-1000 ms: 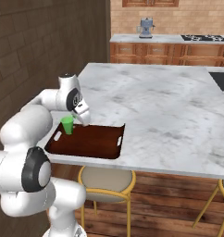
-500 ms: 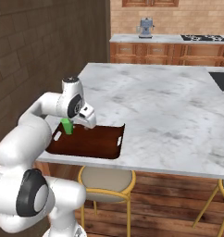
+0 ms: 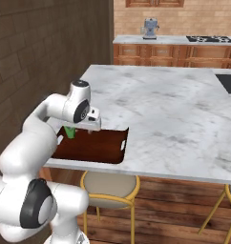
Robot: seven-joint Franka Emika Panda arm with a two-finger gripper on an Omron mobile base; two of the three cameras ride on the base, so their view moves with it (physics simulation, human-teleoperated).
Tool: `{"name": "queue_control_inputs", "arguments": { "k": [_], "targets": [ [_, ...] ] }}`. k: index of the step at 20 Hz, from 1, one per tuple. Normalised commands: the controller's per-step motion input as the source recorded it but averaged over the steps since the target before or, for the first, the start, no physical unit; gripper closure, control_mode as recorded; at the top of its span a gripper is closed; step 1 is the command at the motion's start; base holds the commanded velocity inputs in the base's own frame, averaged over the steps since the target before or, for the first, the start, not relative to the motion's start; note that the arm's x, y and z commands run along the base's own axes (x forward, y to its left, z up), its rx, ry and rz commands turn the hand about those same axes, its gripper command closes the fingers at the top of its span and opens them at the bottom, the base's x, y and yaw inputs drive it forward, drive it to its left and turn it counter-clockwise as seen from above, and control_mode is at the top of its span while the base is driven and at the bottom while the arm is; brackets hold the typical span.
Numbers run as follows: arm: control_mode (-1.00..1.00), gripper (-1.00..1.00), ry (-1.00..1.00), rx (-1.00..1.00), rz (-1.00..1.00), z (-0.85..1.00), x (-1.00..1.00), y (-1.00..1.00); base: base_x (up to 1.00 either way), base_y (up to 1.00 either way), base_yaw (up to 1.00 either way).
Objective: There is a tray on the dining counter. Grab the cup, mug, and pitcher and place them on the tray. The pitcher may be placed next to the tray if it cannot fit the tray.
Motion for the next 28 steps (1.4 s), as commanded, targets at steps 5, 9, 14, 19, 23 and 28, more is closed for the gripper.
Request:
{"name": "queue_control_inputs", "arguments": {
  "k": [5,9,14,19,23,28],
  "targets": [
    [-1.00,-1.00,0.00,-0.02,0.22,0.11,-0.36,0.01,0.00,0.00,0.00],
    [-1.00,-1.00,0.00,-0.13,0.02,0.37,-0.55,0.00,0.00,0.00,0.00],
    [-1.00,-1.00,0.00,-0.10,0.00,0.46,-0.43,0.00,0.00,0.00,0.00],
    [-1.00,-1.00,0.00,-0.01,-0.05,0.44,-0.17,0.00,0.00,0.00,0.00],
    [-1.00,-1.00,0.00,0.00,-0.14,0.28,-0.23,0.00,0.00,0.00,0.00],
    [-1.00,-1.00,0.00,0.00,-0.09,0.16,-0.42,-0.04,0.00,0.00,0.00]
  ]
}}
